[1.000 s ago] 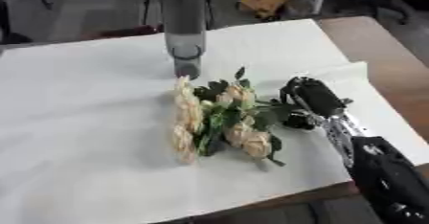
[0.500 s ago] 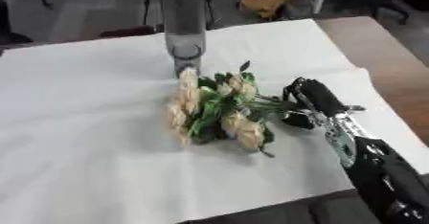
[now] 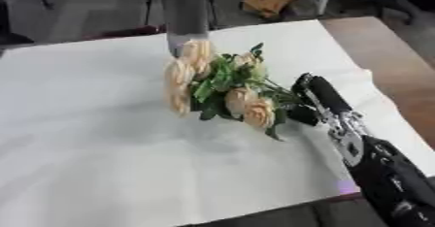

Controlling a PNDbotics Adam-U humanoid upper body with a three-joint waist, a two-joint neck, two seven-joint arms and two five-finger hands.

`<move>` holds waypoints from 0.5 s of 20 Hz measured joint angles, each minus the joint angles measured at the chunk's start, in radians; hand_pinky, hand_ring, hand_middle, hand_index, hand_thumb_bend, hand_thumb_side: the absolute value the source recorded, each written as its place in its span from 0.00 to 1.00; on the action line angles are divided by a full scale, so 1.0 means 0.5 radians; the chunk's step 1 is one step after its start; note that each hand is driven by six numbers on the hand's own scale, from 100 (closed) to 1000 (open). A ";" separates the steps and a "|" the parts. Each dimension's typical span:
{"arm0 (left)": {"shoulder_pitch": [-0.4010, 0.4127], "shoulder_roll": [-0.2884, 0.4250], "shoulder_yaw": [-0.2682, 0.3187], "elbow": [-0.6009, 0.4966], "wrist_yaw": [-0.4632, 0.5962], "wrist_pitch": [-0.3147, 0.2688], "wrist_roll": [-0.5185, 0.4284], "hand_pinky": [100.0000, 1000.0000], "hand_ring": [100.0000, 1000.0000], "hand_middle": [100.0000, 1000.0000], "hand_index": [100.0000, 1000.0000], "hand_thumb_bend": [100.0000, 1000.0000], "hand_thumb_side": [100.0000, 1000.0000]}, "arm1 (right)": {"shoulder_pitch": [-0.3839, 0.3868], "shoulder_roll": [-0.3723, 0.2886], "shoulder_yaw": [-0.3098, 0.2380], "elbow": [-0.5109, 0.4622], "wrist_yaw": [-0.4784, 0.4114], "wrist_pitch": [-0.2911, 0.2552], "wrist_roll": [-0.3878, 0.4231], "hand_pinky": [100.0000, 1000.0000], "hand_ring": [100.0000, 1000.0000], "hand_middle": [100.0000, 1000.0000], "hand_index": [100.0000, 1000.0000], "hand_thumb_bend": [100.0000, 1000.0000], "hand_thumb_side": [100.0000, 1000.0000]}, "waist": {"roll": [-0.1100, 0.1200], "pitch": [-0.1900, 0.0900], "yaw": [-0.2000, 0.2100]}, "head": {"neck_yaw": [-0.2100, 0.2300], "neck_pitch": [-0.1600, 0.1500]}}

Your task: Arrange flowers into the vase.

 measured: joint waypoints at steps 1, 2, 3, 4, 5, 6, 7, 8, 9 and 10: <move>0.000 0.000 0.000 0.000 0.000 0.000 0.001 0.52 0.69 0.58 0.63 0.93 0.57 | 0.000 0.000 0.001 -0.010 -0.002 0.000 0.002 0.00 0.00 0.00 0.05 0.00 0.82 | 0.000 0.000 0.000 | 0.000 0.000; 0.000 0.000 0.000 0.000 0.000 0.000 0.001 0.52 0.69 0.58 0.63 0.93 0.57 | 0.000 -0.001 0.001 -0.018 -0.002 0.000 0.003 0.00 0.00 0.00 0.05 0.00 0.82 | 0.000 0.000 0.000 | 0.000 0.000; 0.000 0.000 0.000 0.000 0.000 0.000 0.002 0.52 0.69 0.58 0.63 0.93 0.57 | 0.000 -0.001 0.001 -0.028 -0.002 0.001 0.003 0.00 0.00 0.00 0.05 0.00 0.82 | 0.000 0.000 -0.001 | 0.000 0.000; 0.000 0.000 0.000 0.000 0.000 0.000 0.002 0.52 0.69 0.58 0.63 0.93 0.57 | 0.000 -0.002 0.001 -0.035 -0.002 0.001 0.003 0.00 0.00 0.00 0.04 0.00 0.85 | 0.000 0.000 -0.001 | 0.000 0.000; 0.000 0.000 0.000 0.000 0.000 0.000 0.002 0.52 0.69 0.58 0.63 0.93 0.57 | 0.000 -0.003 0.001 -0.041 -0.002 0.003 0.002 0.00 0.00 0.00 0.04 0.00 0.85 | 0.000 0.000 -0.002 | 0.000 0.000; 0.000 0.000 0.000 0.000 0.000 0.000 0.002 0.52 0.69 0.58 0.63 0.93 0.57 | 0.000 -0.005 0.001 -0.051 -0.004 0.008 -0.002 0.00 0.00 0.00 0.04 0.00 0.86 | 0.000 0.000 -0.003 | 0.000 0.000; 0.000 0.000 0.000 0.000 0.000 0.000 0.003 0.52 0.69 0.58 0.63 0.93 0.57 | 0.000 -0.009 0.001 -0.061 -0.009 0.013 -0.004 0.00 0.00 0.00 0.04 0.00 0.86 | 0.000 0.000 -0.004 | 0.000 0.000; 0.000 0.000 0.000 0.000 0.000 0.000 0.003 0.52 0.69 0.58 0.63 0.93 0.57 | 0.000 -0.012 0.001 -0.072 -0.016 0.019 -0.004 0.00 0.00 0.00 0.04 0.00 0.86 | 0.000 0.000 -0.004 | 0.000 0.000; 0.000 0.000 0.000 0.000 0.000 -0.001 0.003 0.52 0.69 0.58 0.63 0.93 0.57 | 0.000 -0.012 0.001 -0.080 -0.021 0.025 -0.004 0.00 0.00 0.00 0.04 0.00 0.86 | 0.000 0.000 -0.004 | 0.000 0.000; 0.000 0.000 0.000 0.000 0.000 -0.001 0.004 0.52 0.69 0.58 0.63 0.93 0.57 | 0.000 -0.012 0.001 -0.088 -0.026 0.030 -0.003 0.00 0.00 0.00 0.04 0.00 0.86 | 0.000 0.000 -0.004 | 0.000 0.000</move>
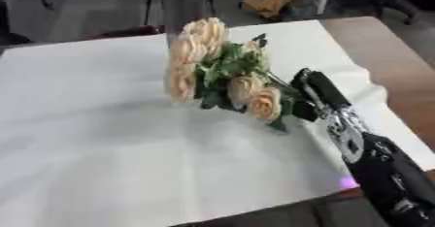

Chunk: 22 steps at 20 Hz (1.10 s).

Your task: Arrange flowers into the vase.

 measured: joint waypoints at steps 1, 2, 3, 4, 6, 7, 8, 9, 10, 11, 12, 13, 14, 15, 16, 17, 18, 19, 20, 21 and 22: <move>0.000 0.000 0.000 0.000 0.000 0.000 0.000 0.52 0.69 0.58 0.63 0.93 0.57 | 0.000 0.000 0.000 -0.004 -0.004 0.004 0.003 0.00 0.00 0.00 0.04 0.00 0.86 | 0.000 0.000 0.000 | 0.000 0.000; 0.000 0.000 0.000 0.000 0.000 -0.001 0.001 0.52 0.69 0.58 0.63 0.93 0.57 | 0.000 0.000 0.000 -0.008 -0.009 0.006 0.004 0.00 0.00 0.00 0.03 0.00 0.85 | 0.000 0.000 0.000 | 0.000 0.000; 0.000 0.000 0.000 0.000 0.000 -0.001 0.002 0.52 0.68 0.58 0.63 0.93 0.57 | -0.001 -0.001 0.000 -0.014 -0.013 0.006 0.004 0.00 0.00 0.00 0.03 0.00 0.84 | 0.000 0.000 -0.003 | 0.000 0.000; 0.001 0.000 0.000 0.000 0.000 -0.002 0.002 0.52 0.68 0.58 0.63 0.93 0.57 | -0.006 -0.006 0.000 -0.032 -0.022 0.003 0.002 0.00 0.00 0.00 0.03 0.00 0.84 | 0.000 0.000 -0.015 | 0.002 0.000; 0.002 0.000 0.000 0.000 0.000 -0.002 0.003 0.52 0.68 0.58 0.63 0.93 0.57 | -0.023 -0.049 0.000 -0.099 -0.068 0.002 0.008 0.00 0.00 0.00 0.04 0.00 0.81 | -0.001 0.000 -0.034 | 0.008 0.000; 0.005 0.000 0.001 0.000 0.000 -0.002 0.004 0.52 0.68 0.58 0.63 0.93 0.57 | -0.032 -0.077 0.000 -0.144 -0.099 0.006 0.020 0.00 0.00 0.00 0.04 0.00 0.81 | -0.001 0.000 -0.039 | 0.012 0.000; 0.010 0.000 0.001 0.000 0.000 -0.002 0.005 0.52 0.68 0.58 0.63 0.93 0.57 | -0.039 -0.104 0.000 -0.194 -0.127 0.015 0.036 0.00 0.00 0.00 0.04 0.00 0.79 | -0.001 0.000 -0.046 | 0.015 0.000; 0.014 0.000 0.001 0.000 0.000 -0.002 0.007 0.52 0.68 0.58 0.63 0.93 0.57 | -0.039 -0.131 -0.001 -0.244 -0.155 0.030 0.055 0.00 0.00 0.00 0.04 0.00 0.78 | -0.001 -0.001 -0.053 | 0.017 0.000; 0.017 0.000 0.001 0.000 0.000 -0.001 0.008 0.52 0.68 0.58 0.63 0.93 0.57 | -0.039 -0.158 -0.001 -0.295 -0.188 0.048 0.077 0.00 0.00 0.00 0.04 0.00 0.76 | -0.001 -0.001 -0.061 | 0.020 0.000; 0.017 0.000 0.001 0.000 0.000 -0.002 0.010 0.52 0.68 0.58 0.63 0.93 0.57 | -0.039 -0.187 -0.002 -0.345 -0.222 0.068 0.101 0.00 0.00 0.00 0.04 0.00 0.73 | -0.003 -0.003 -0.068 | 0.023 -0.001; 0.018 0.000 0.002 0.000 0.000 -0.003 0.012 0.52 0.68 0.58 0.63 0.93 0.57 | -0.039 -0.217 -0.004 -0.397 -0.252 0.090 0.126 0.00 0.00 0.00 0.04 0.00 0.73 | -0.007 -0.004 -0.074 | 0.024 -0.002; 0.018 0.000 0.002 0.000 0.000 -0.004 0.014 0.52 0.68 0.58 0.63 0.93 0.57 | -0.038 -0.246 -0.010 -0.447 -0.280 0.115 0.150 0.00 0.00 0.00 0.04 0.00 0.71 | -0.014 -0.004 -0.079 | 0.026 -0.002; 0.020 0.000 0.002 0.000 0.000 -0.005 0.016 0.52 0.68 0.58 0.63 0.93 0.57 | -0.038 -0.270 -0.016 -0.493 -0.310 0.138 0.174 0.00 0.00 0.00 0.04 0.00 0.71 | -0.023 -0.004 -0.084 | 0.029 -0.003; 0.021 0.000 0.002 0.000 0.000 -0.004 0.018 0.52 0.68 0.58 0.63 0.93 0.57 | -0.039 -0.296 -0.025 -0.539 -0.344 0.163 0.198 0.00 0.00 0.00 0.04 0.00 0.71 | -0.030 -0.004 -0.087 | 0.032 -0.004; 0.021 0.000 0.002 0.000 0.000 -0.004 0.019 0.52 0.68 0.58 0.63 0.93 0.57 | -0.042 -0.326 -0.030 -0.581 -0.375 0.185 0.220 0.00 0.00 0.00 0.04 0.00 0.71 | -0.036 -0.005 -0.087 | 0.032 -0.005; 0.021 0.000 0.002 0.000 -0.001 -0.004 0.019 0.52 0.68 0.58 0.63 0.93 0.57 | -0.052 -0.355 -0.036 -0.618 -0.405 0.204 0.239 0.00 0.00 0.00 0.04 0.00 0.73 | -0.041 -0.006 -0.087 | 0.033 -0.007; 0.021 0.001 0.002 0.000 -0.001 -0.004 0.020 0.52 0.68 0.58 0.63 0.93 0.57 | -0.069 -0.385 -0.039 -0.650 -0.438 0.220 0.254 0.00 0.00 0.00 0.05 0.00 0.75 | -0.043 -0.008 -0.087 | 0.033 -0.011; 0.021 0.001 0.002 0.000 -0.001 -0.004 0.020 0.52 0.68 0.58 0.63 0.93 0.57 | -0.090 -0.416 -0.040 -0.676 -0.475 0.232 0.267 0.00 0.00 0.00 0.05 0.00 0.77 | -0.046 -0.012 -0.086 | 0.032 -0.016; 0.021 0.002 0.002 0.000 -0.001 -0.004 0.020 0.52 0.68 0.58 0.63 0.93 0.57 | -0.113 -0.448 -0.040 -0.695 -0.508 0.239 0.276 0.00 0.00 0.00 0.05 0.00 0.77 | -0.050 -0.016 -0.084 | 0.031 -0.022; 0.021 0.002 0.002 0.000 -0.002 -0.004 0.020 0.52 0.68 0.58 0.63 0.93 0.57 | -0.139 -0.479 -0.040 -0.709 -0.543 0.244 0.283 0.00 0.00 0.00 0.05 0.00 0.79 | -0.058 -0.019 -0.078 | 0.029 -0.023; 0.021 0.003 0.002 0.000 -0.002 -0.004 0.020 0.52 0.68 0.58 0.63 0.93 0.57 | -0.166 -0.504 -0.040 -0.712 -0.578 0.246 0.289 0.00 0.00 0.00 0.06 0.00 0.80 | -0.064 -0.022 -0.068 | 0.024 -0.023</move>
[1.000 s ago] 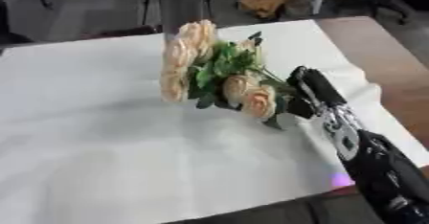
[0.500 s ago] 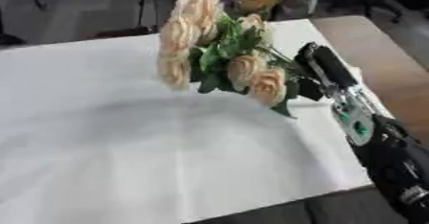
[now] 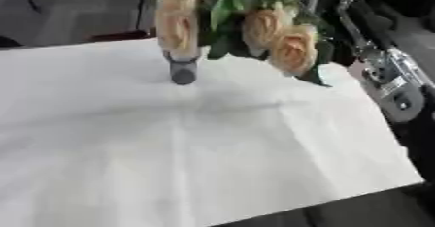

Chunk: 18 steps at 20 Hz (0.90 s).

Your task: Arrange flowers into the vase.

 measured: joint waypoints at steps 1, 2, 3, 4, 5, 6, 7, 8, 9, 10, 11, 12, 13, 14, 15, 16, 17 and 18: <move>0.001 0.001 0.000 0.000 -0.001 0.000 0.000 0.52 0.68 0.58 0.63 0.93 0.57 | -0.032 -0.018 0.000 0.000 -0.028 -0.004 0.006 0.00 0.00 0.00 0.07 0.00 0.80 | -0.006 -0.007 0.014 | -0.006 -0.001; 0.001 0.001 0.000 0.000 -0.001 0.000 -0.001 0.52 0.68 0.58 0.63 0.93 0.57 | -0.067 -0.032 0.000 0.001 -0.049 -0.007 0.008 0.00 0.00 0.00 0.07 0.00 0.80 | -0.010 -0.012 0.026 | -0.011 -0.006; 0.002 0.002 0.000 0.000 -0.003 0.000 -0.001 0.52 0.68 0.58 0.63 0.93 0.57 | -0.101 -0.044 0.000 0.004 -0.062 -0.012 0.008 0.00 0.00 0.00 0.08 0.00 0.80 | -0.014 -0.016 0.036 | -0.015 -0.014; 0.002 0.002 -0.001 0.000 -0.004 0.000 -0.002 0.52 0.68 0.58 0.63 0.93 0.57 | -0.130 -0.055 0.000 0.014 -0.071 -0.017 0.004 0.00 0.00 0.00 0.08 0.00 0.80 | -0.016 -0.017 0.047 | -0.020 -0.018; 0.002 0.002 -0.001 0.000 -0.005 0.001 -0.002 0.52 0.68 0.58 0.63 0.93 0.57 | -0.160 -0.065 -0.002 0.027 -0.080 -0.024 -0.004 0.00 0.00 0.00 0.08 0.00 0.81 | -0.017 -0.017 0.062 | -0.027 -0.026; 0.002 0.004 -0.001 0.000 -0.006 0.001 -0.003 0.52 0.68 0.58 0.63 0.93 0.57 | -0.193 -0.072 -0.005 0.042 -0.090 -0.032 -0.013 0.00 0.00 0.00 0.08 0.00 0.81 | -0.018 -0.017 0.081 | -0.032 -0.035; 0.002 0.010 -0.001 0.000 -0.006 0.002 -0.005 0.52 0.68 0.58 0.63 0.93 0.57 | -0.225 -0.079 -0.010 0.058 -0.105 -0.038 -0.024 0.00 0.00 0.00 0.08 0.00 0.80 | -0.020 -0.018 0.100 | -0.040 -0.042; 0.002 0.016 -0.002 0.000 -0.006 0.002 -0.006 0.52 0.68 0.58 0.63 0.93 0.57 | -0.257 -0.082 -0.012 0.071 -0.120 -0.044 -0.035 0.00 0.00 0.00 0.08 0.00 0.80 | -0.022 -0.020 0.117 | -0.047 -0.052; 0.002 0.019 -0.002 0.000 -0.006 0.002 -0.009 0.52 0.68 0.58 0.63 0.93 0.57 | -0.281 -0.085 -0.013 0.081 -0.135 -0.049 -0.043 0.00 0.00 0.00 0.08 0.00 0.80 | -0.025 -0.023 0.131 | -0.055 -0.055; 0.002 0.019 -0.002 0.000 -0.006 0.002 -0.011 0.52 0.68 0.58 0.63 0.93 0.57 | -0.302 -0.089 -0.015 0.090 -0.149 -0.053 -0.052 0.00 0.00 0.00 0.08 0.00 0.80 | -0.027 -0.027 0.144 | -0.064 -0.061; 0.002 0.019 -0.002 0.000 -0.006 0.002 -0.013 0.52 0.68 0.58 0.63 0.93 0.57 | -0.323 -0.095 -0.018 0.096 -0.166 -0.054 -0.059 0.00 0.00 0.00 0.08 0.00 0.80 | -0.027 -0.031 0.157 | -0.071 -0.069; 0.002 0.019 -0.003 0.000 -0.006 0.002 -0.016 0.52 0.68 0.58 0.63 0.93 0.57 | -0.343 -0.096 -0.024 0.100 -0.183 -0.055 -0.063 0.00 0.00 0.00 0.09 0.00 0.80 | -0.028 -0.035 0.169 | -0.082 -0.072; 0.000 0.019 -0.003 0.000 -0.006 0.001 -0.018 0.52 0.68 0.58 0.63 0.93 0.57 | -0.367 -0.096 -0.028 0.100 -0.202 -0.056 -0.066 0.00 0.00 0.00 0.09 0.00 0.80 | -0.030 -0.037 0.182 | -0.093 -0.081; -0.003 0.019 -0.006 0.000 -0.006 0.001 -0.019 0.52 0.68 0.58 0.63 0.93 0.57 | -0.397 -0.096 -0.033 0.100 -0.228 -0.055 -0.068 0.00 0.00 0.00 0.09 0.00 0.81 | -0.032 -0.040 0.197 | -0.106 -0.090; -0.006 0.019 -0.009 0.000 -0.006 0.001 -0.020 0.52 0.68 0.58 0.63 0.93 0.57 | -0.429 -0.096 -0.037 0.100 -0.258 -0.052 -0.069 0.00 0.00 0.00 0.09 0.00 0.81 | -0.033 -0.042 0.208 | -0.118 -0.097; -0.007 0.019 -0.013 0.000 -0.006 0.001 -0.021 0.52 0.68 0.58 0.63 0.93 0.57 | -0.455 -0.096 -0.041 0.100 -0.284 -0.049 -0.067 0.00 0.00 0.00 0.09 0.00 0.81 | -0.034 -0.044 0.214 | -0.128 -0.105; -0.007 0.019 -0.014 0.000 -0.006 0.001 -0.023 0.52 0.68 0.58 0.63 0.93 0.57 | -0.468 -0.096 -0.046 0.100 -0.305 -0.046 -0.063 0.00 0.00 0.00 0.09 0.00 0.81 | -0.034 -0.044 0.216 | -0.136 -0.108; -0.009 0.019 -0.014 0.000 -0.006 0.001 -0.025 0.52 0.68 0.58 0.63 0.93 0.57 | -0.471 -0.096 -0.049 0.100 -0.320 -0.043 -0.060 0.00 0.00 0.00 0.09 0.00 0.81 | -0.034 -0.044 0.216 | -0.141 -0.112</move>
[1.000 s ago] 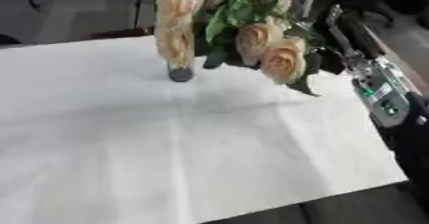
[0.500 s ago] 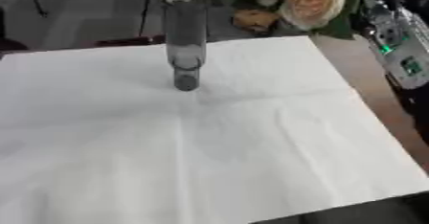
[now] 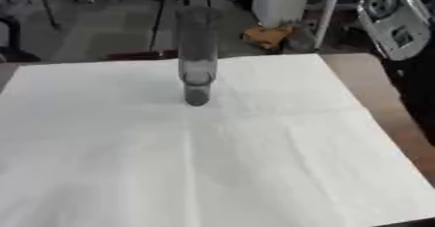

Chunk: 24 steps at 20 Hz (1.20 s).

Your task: Arrange flowers into the vase.

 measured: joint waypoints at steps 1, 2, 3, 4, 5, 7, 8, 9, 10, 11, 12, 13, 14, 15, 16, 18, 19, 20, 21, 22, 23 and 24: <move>-0.001 0.000 0.000 0.000 0.000 0.000 -0.001 0.52 0.68 0.58 0.63 0.93 0.57 | 0.000 0.000 0.000 0.000 -0.013 0.003 0.004 0.00 0.00 0.00 0.09 0.00 0.81 | 0.000 0.000 0.000 | -0.004 -0.003; -0.001 0.000 0.000 0.000 0.000 0.000 -0.003 0.52 0.68 0.58 0.63 0.93 0.57 | 0.000 0.000 0.000 0.000 -0.026 0.005 0.008 0.00 0.00 0.00 0.09 0.00 0.81 | 0.000 0.000 0.000 | -0.007 -0.006; -0.001 0.000 0.000 0.000 0.000 -0.001 -0.003 0.53 0.68 0.58 0.63 0.93 0.57 | 0.000 0.000 -0.001 0.000 -0.035 0.006 0.010 0.00 0.00 0.00 0.10 0.00 0.82 | 0.000 0.000 0.000 | -0.010 -0.008; -0.004 0.000 -0.001 0.000 0.000 -0.001 -0.004 0.53 0.68 0.58 0.63 0.93 0.57 | -0.003 0.000 -0.009 -0.001 -0.047 0.005 0.009 0.00 0.00 0.00 0.10 0.00 0.82 | 0.000 0.000 0.010 | -0.032 -0.013; -0.015 -0.001 -0.002 0.000 0.000 0.000 -0.005 0.53 0.68 0.58 0.63 0.93 0.57 | -0.025 0.004 -0.026 -0.006 -0.063 0.007 0.003 0.00 0.00 0.00 0.10 0.00 0.82 | 0.000 0.000 0.044 | -0.065 -0.024; -0.030 -0.002 -0.013 0.000 0.001 0.000 -0.013 0.53 0.68 0.58 0.63 0.93 0.57 | -0.096 0.044 -0.054 -0.027 -0.105 0.028 -0.019 0.00 0.00 0.00 0.10 0.00 0.82 | 0.000 0.000 0.155 | -0.142 -0.038; -0.031 -0.003 -0.017 0.001 0.002 0.000 -0.019 0.53 0.68 0.58 0.63 0.93 0.57 | -0.114 0.069 -0.060 -0.042 -0.129 0.044 -0.026 0.00 0.00 0.00 0.10 0.00 0.82 | 0.000 0.000 0.199 | -0.175 -0.045; -0.032 -0.003 -0.023 0.001 0.004 0.000 -0.027 0.53 0.68 0.58 0.63 0.93 0.57 | -0.117 0.087 -0.061 -0.055 -0.161 0.061 -0.027 0.00 0.00 0.00 0.10 0.00 0.82 | 0.000 -0.001 0.215 | -0.201 -0.046; -0.038 -0.005 -0.030 0.003 0.005 0.000 -0.032 0.53 0.68 0.58 0.63 0.93 0.57 | -0.117 0.092 -0.065 -0.065 -0.195 0.075 -0.026 0.00 0.00 0.00 0.10 0.00 0.83 | 0.001 -0.001 0.217 | -0.226 -0.046; -0.053 -0.015 -0.039 0.004 0.007 -0.001 -0.040 0.53 0.68 0.58 0.63 0.93 0.57 | -0.118 0.093 -0.080 -0.077 -0.229 0.089 -0.028 0.00 0.00 0.00 0.10 0.00 0.84 | 0.001 -0.003 0.238 | -0.259 -0.047; -0.067 -0.027 -0.051 0.005 0.009 -0.001 -0.050 0.53 0.68 0.58 0.63 0.93 0.57 | -0.122 0.102 -0.095 -0.090 -0.260 0.106 -0.029 0.00 0.00 0.00 0.10 0.00 0.84 | 0.001 -0.008 0.284 | -0.295 -0.047; -0.073 -0.037 -0.060 0.005 0.010 -0.002 -0.060 0.53 0.68 0.58 0.63 0.93 0.57 | -0.125 0.124 -0.106 -0.104 -0.296 0.124 -0.030 0.00 0.00 0.00 0.10 0.00 0.84 | 0.001 -0.014 0.338 | -0.331 -0.048; -0.073 -0.040 -0.066 0.005 0.011 -0.003 -0.070 0.53 0.68 0.58 0.63 0.93 0.57 | -0.132 0.151 -0.112 -0.118 -0.332 0.144 -0.030 0.00 0.00 0.00 0.11 0.00 0.85 | 0.001 -0.017 0.372 | -0.362 -0.048; -0.076 -0.043 -0.073 0.005 0.013 -0.002 -0.080 0.53 0.68 0.58 0.63 0.93 0.57 | -0.136 0.173 -0.121 -0.132 -0.365 0.162 -0.027 0.00 0.00 0.00 0.11 0.00 0.85 | 0.001 -0.017 0.384 | -0.387 -0.051; -0.084 -0.053 -0.080 0.005 0.015 -0.002 -0.088 0.53 0.68 0.58 0.63 0.93 0.57 | -0.136 0.185 -0.132 -0.140 -0.400 0.179 -0.023 0.00 0.00 0.00 0.11 0.00 0.85 | 0.001 -0.017 0.390 | -0.405 -0.054; -0.097 -0.071 -0.094 0.006 0.020 -0.002 -0.101 0.53 0.68 0.58 0.63 0.93 0.56 | -0.136 0.199 -0.153 -0.153 -0.477 0.206 -0.011 0.00 0.00 0.00 0.11 0.00 0.85 | 0.001 -0.018 0.419 | -0.431 -0.062; -0.101 -0.075 -0.099 0.006 0.022 -0.003 -0.107 0.53 0.68 0.58 0.63 0.93 0.56 | -0.135 0.208 -0.160 -0.161 -0.512 0.215 -0.003 0.00 0.00 0.00 0.11 0.00 0.85 | 0.001 -0.020 0.437 | -0.440 -0.062; -0.104 -0.076 -0.101 0.006 0.025 -0.003 -0.113 0.53 0.68 0.58 0.63 0.93 0.56 | -0.133 0.217 -0.162 -0.165 -0.551 0.224 0.005 0.00 0.00 0.00 0.11 0.00 0.85 | 0.001 -0.023 0.448 | -0.448 -0.063; -0.106 -0.080 -0.105 0.006 0.026 -0.002 -0.117 0.53 0.68 0.58 0.63 0.93 0.56 | -0.130 0.220 -0.166 -0.172 -0.588 0.231 0.014 0.00 0.00 0.00 0.11 0.00 0.85 | 0.001 -0.023 0.457 | -0.454 -0.063; -0.107 -0.087 -0.110 0.006 0.026 -0.003 -0.121 0.53 0.68 0.58 0.63 0.93 0.56 | -0.126 0.224 -0.172 -0.175 -0.622 0.238 0.022 0.00 0.00 0.00 0.11 0.00 0.85 | 0.002 -0.023 0.465 | -0.461 -0.063; -0.109 -0.092 -0.112 0.007 0.027 -0.004 -0.125 0.53 0.68 0.58 0.63 0.93 0.56 | -0.121 0.230 -0.175 -0.176 -0.661 0.245 0.031 0.00 0.00 0.00 0.11 0.00 0.85 | 0.004 -0.023 0.474 | -0.468 -0.064; -0.112 -0.092 -0.113 0.009 0.028 -0.004 -0.129 0.53 0.68 0.58 0.63 0.93 0.57 | -0.121 0.235 -0.181 -0.177 -0.700 0.251 0.041 0.00 0.00 0.00 0.11 0.00 0.86 | 0.008 -0.023 0.486 | -0.473 -0.064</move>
